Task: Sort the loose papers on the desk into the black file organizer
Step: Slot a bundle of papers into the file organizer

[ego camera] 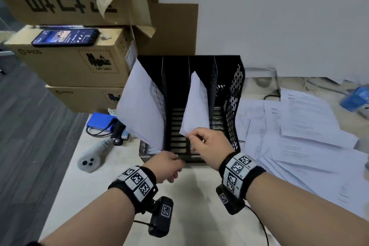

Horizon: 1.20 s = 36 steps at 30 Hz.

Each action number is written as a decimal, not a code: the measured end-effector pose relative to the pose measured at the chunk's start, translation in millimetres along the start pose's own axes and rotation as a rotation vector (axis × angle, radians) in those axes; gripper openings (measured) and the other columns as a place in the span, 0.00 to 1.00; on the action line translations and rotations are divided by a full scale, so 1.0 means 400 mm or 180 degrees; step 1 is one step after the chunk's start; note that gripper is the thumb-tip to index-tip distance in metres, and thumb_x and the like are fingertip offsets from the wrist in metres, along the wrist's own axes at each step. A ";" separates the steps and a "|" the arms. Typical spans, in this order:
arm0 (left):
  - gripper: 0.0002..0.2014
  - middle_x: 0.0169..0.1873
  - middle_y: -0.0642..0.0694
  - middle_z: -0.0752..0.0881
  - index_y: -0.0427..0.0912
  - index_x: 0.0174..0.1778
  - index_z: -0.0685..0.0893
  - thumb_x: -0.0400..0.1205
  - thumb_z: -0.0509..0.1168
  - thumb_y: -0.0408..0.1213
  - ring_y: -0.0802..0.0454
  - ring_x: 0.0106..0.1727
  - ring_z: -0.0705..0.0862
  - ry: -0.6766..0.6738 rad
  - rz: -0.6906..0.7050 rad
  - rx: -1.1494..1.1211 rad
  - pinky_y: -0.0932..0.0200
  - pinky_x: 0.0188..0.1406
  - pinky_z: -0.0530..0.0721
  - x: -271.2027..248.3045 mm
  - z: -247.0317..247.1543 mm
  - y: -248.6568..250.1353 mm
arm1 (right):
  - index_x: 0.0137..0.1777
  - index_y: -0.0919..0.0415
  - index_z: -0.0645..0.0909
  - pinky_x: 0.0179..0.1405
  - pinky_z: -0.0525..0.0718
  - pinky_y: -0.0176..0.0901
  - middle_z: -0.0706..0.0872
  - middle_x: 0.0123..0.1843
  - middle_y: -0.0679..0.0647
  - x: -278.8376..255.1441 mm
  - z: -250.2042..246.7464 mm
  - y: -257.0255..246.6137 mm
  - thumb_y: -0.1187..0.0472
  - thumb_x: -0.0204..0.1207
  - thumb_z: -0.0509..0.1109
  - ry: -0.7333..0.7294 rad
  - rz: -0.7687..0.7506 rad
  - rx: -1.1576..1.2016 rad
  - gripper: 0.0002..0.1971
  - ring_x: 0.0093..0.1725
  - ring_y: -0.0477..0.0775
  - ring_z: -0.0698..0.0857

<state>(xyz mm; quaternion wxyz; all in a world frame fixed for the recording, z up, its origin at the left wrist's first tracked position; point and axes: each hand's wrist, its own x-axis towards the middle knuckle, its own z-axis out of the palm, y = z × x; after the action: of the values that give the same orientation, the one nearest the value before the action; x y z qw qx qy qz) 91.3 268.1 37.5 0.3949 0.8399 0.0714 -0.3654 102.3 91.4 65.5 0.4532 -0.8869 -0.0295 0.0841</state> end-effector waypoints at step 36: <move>0.18 0.85 0.52 0.64 0.55 0.69 0.81 0.83 0.67 0.44 0.48 0.86 0.60 0.0442 0.1506 0.1789 0.51 0.82 0.63 0.305 0.669 0.549 | 0.62 0.47 0.85 0.57 0.79 0.40 0.84 0.60 0.45 -0.468 -0.632 0.815 0.56 0.83 0.68 0.1016 0.1735 0.0314 0.10 0.50 0.40 0.83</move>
<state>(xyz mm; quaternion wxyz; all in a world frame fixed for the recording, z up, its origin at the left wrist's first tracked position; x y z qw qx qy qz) 120.0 -92.8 -22.6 0.2167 0.9315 -0.2012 -0.2116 -45.4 -326.1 -29.7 0.4553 -0.8412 0.2847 0.0634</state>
